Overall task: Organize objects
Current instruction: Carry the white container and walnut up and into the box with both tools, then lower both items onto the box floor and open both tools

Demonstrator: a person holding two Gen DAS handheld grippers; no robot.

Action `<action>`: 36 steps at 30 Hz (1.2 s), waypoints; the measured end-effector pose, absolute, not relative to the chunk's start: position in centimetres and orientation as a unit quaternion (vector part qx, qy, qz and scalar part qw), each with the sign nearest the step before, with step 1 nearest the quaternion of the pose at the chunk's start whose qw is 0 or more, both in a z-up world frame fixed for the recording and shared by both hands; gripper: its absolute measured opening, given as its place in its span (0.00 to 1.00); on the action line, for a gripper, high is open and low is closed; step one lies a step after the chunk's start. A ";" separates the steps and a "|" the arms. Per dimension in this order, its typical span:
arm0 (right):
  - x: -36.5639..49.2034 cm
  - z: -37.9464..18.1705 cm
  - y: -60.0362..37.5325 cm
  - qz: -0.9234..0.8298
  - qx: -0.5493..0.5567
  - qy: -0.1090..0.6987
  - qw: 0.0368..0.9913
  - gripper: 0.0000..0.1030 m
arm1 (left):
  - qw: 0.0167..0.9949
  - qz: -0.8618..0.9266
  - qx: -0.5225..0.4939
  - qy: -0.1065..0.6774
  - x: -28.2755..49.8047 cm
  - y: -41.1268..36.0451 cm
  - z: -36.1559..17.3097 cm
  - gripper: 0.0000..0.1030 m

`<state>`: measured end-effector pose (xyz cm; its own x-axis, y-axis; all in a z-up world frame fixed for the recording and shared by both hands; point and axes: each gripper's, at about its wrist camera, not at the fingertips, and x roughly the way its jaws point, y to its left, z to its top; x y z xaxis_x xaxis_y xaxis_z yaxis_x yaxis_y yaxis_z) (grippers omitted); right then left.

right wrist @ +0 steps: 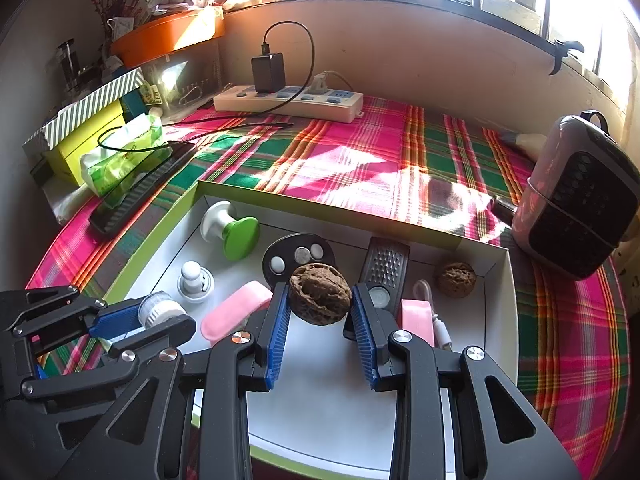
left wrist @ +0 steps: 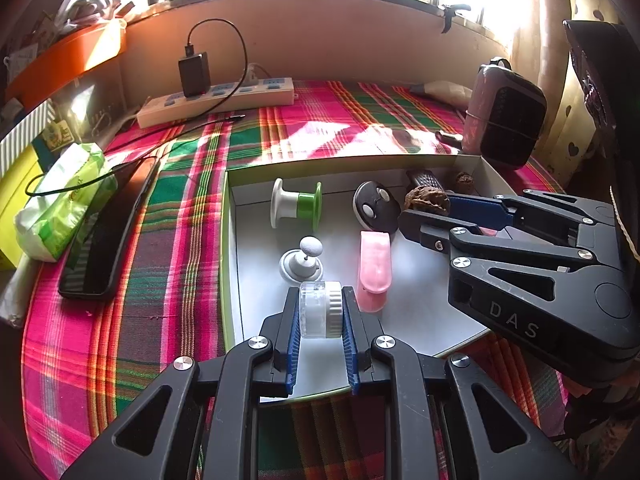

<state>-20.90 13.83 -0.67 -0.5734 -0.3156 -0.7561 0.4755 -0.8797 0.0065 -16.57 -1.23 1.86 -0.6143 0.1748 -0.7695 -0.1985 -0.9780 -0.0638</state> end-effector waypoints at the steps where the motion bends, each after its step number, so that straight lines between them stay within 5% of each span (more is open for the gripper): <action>1: -20.9 -0.7 13.7 -0.881 0.404 0.101 0.226 0.32 | 0.104 0.898 -0.427 0.014 -16.6 -1.3 1.8 0.17; 36: -21.1 -1.8 12.8 -0.869 0.420 0.114 0.236 0.32 | 0.102 0.898 -0.427 0.020 -16.8 -1.2 1.6 0.17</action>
<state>-21.12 12.82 -1.83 -0.5365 -0.3135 -0.7835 0.5054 -0.8629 -0.0009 -16.80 -1.24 1.60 -0.6143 0.1669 -0.7712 -0.2006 -0.9783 -0.0519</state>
